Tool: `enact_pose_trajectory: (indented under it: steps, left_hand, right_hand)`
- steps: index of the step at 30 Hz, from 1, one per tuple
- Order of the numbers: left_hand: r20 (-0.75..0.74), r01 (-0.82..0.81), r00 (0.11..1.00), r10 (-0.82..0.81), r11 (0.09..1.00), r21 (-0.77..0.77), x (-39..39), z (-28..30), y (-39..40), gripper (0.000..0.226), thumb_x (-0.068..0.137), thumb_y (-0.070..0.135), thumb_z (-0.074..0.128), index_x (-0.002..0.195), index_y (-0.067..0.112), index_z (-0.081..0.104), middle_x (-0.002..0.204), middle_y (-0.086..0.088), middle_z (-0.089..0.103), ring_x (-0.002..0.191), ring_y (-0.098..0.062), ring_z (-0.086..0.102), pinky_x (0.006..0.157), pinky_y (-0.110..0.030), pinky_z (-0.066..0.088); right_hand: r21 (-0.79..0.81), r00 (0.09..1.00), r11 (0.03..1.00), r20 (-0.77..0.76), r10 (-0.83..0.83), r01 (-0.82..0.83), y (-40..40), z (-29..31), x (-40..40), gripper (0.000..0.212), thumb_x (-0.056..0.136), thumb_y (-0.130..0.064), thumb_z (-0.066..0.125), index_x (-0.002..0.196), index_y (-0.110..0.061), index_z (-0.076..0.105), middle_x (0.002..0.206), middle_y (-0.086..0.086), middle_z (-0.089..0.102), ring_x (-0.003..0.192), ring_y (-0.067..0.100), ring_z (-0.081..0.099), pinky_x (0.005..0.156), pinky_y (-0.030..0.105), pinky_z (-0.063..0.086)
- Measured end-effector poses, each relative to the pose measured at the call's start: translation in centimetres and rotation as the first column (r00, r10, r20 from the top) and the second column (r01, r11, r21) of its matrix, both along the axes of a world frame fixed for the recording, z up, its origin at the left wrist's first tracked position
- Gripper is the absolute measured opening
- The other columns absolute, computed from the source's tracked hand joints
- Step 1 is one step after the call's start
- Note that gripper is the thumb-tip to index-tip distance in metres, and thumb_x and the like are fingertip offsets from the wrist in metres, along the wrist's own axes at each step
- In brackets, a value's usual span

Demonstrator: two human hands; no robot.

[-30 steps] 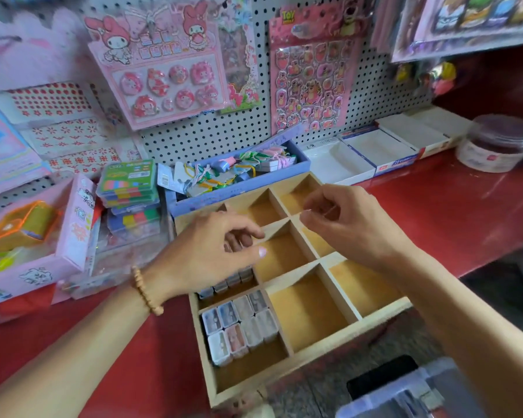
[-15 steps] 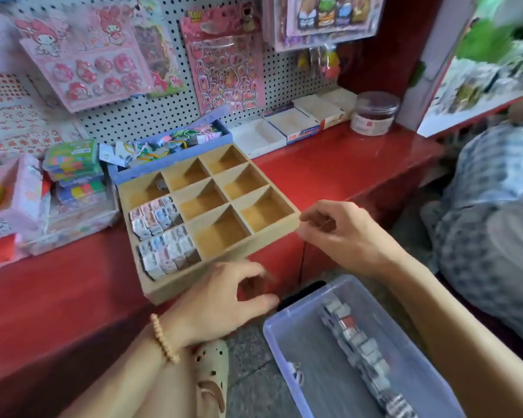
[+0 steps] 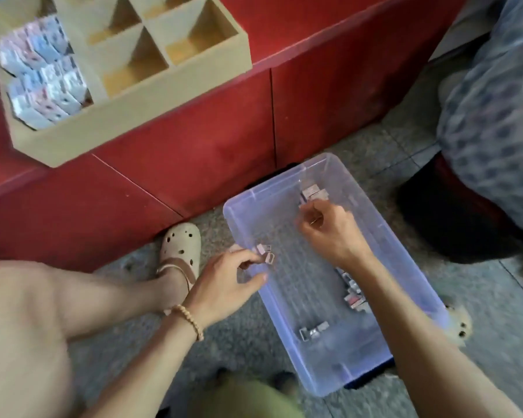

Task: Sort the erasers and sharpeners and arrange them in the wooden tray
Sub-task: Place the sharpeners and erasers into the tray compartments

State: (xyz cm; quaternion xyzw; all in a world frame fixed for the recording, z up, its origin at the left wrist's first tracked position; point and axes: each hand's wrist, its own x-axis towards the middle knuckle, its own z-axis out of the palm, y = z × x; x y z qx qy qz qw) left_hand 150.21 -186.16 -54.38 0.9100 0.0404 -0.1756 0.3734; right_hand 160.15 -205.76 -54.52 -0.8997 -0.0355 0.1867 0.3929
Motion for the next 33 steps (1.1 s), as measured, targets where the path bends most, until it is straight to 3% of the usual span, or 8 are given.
enact_pose_trajectory:
  steps: [3,8,13,16,19,22,26,33]
  left_hand:
    - [0.029,-0.130,0.991,0.129,0.989,0.070,-0.5,-3.7,0.1,0.029,0.083,0.033,0.075,0.110,0.025,0.068,0.102,0.023,0.047,0.097,0.002,0.053,0.086,-0.007,0.035]
    - [0.142,-0.349,0.932,0.332,0.931,0.110,-0.5,-8.4,-0.5,0.057,0.080,0.027,0.077,0.132,0.019,0.054,0.122,0.009,0.045,0.117,-0.006,0.049,0.099,-0.010,0.033]
    - [0.117,-0.480,0.871,0.477,0.877,-0.007,-1.2,-11.6,-1.5,0.072,0.078,0.046,0.067,0.141,0.024,0.038,0.133,0.009,0.050,0.124,-0.008,0.050,0.100,-0.037,0.046]
    - [0.122,-0.520,0.845,0.521,0.853,-0.040,-1.3,-12.1,-1.9,0.075,0.076,0.044,0.069,0.141,0.029,0.035,0.130,0.018,0.049,0.119,0.000,0.051,0.095,-0.036,0.050]
    - [0.095,-0.532,0.838,0.537,0.843,-0.072,-1.3,-12.1,-2.2,0.077,0.076,0.044,0.069,0.141,0.034,0.031,0.130,0.011,0.051,0.117,-0.006,0.055,0.091,-0.039,0.052]
    - [0.075,-0.532,0.842,0.535,0.845,-0.056,-1.3,-12.1,-2.5,0.079,0.076,0.045,0.067,0.143,0.038,0.026,0.127,0.007,0.053,0.112,-0.006,0.057,0.089,-0.039,0.053]
    - [0.066,-0.531,0.845,0.531,0.847,-0.024,-1.3,-12.0,-2.7,0.079,0.076,0.046,0.066,0.142,0.043,0.022,0.121,0.012,0.053,0.107,0.000,0.057,0.088,-0.037,0.053]
    - [0.071,-0.482,0.872,0.485,0.874,-0.054,-1.2,-12.5,-2.0,0.078,0.075,0.052,0.062,0.141,0.040,0.022,0.119,0.006,0.056,0.099,-0.007,0.062,0.081,-0.042,0.055]
  right_hand:
    - [0.008,0.996,1.000,-0.086,0.021,-0.020,1.6,-7.4,-0.4,0.018,0.089,-0.018,0.065,0.103,-0.009,0.068,0.095,0.006,0.070,0.092,0.030,0.064,0.077,0.032,0.041]
    - [-0.036,0.969,0.990,-0.210,0.127,-0.137,4.2,-19.9,-1.7,0.049,0.089,-0.020,0.068,0.134,-0.010,0.054,0.125,0.018,0.060,0.111,0.041,0.059,0.089,0.043,0.047]
    - [-0.119,0.888,0.883,-0.141,0.438,-0.454,4.7,-27.6,-1.7,0.089,0.071,-0.015,0.072,0.152,-0.023,0.036,0.151,0.011,0.035,0.132,0.039,0.038,0.104,0.047,0.043]
    - [-0.226,0.797,0.789,0.076,0.599,-0.572,5.6,-29.9,-0.8,0.069,0.078,-0.015,0.062,0.144,-0.021,0.046,0.150,0.014,0.041,0.119,0.041,0.045,0.091,0.050,0.046]
    - [-0.273,0.701,0.746,0.258,0.665,-0.608,5.6,-31.4,0.2,0.041,0.081,-0.012,0.063,0.122,-0.011,0.063,0.121,0.017,0.060,0.098,0.041,0.054,0.074,0.047,0.053]
    - [-0.347,0.644,0.734,0.352,0.679,-0.584,4.9,-31.6,-0.2,0.017,0.074,-0.003,0.059,0.090,-0.005,0.066,0.094,0.018,0.062,0.082,0.039,0.059,0.060,0.041,0.053]
    - [-0.386,0.680,0.768,0.364,0.636,-0.511,4.0,-32.0,-2.0,0.023,0.080,-0.008,0.044,0.094,-0.005,0.063,0.094,0.018,0.060,0.080,0.036,0.058,0.060,0.043,0.054]
    - [-0.345,0.769,0.835,0.346,0.537,-0.428,2.4,-32.8,-3.0,0.026,0.076,0.000,0.072,0.100,-0.007,0.063,0.102,0.017,0.061,0.083,0.038,0.059,0.060,0.043,0.052]
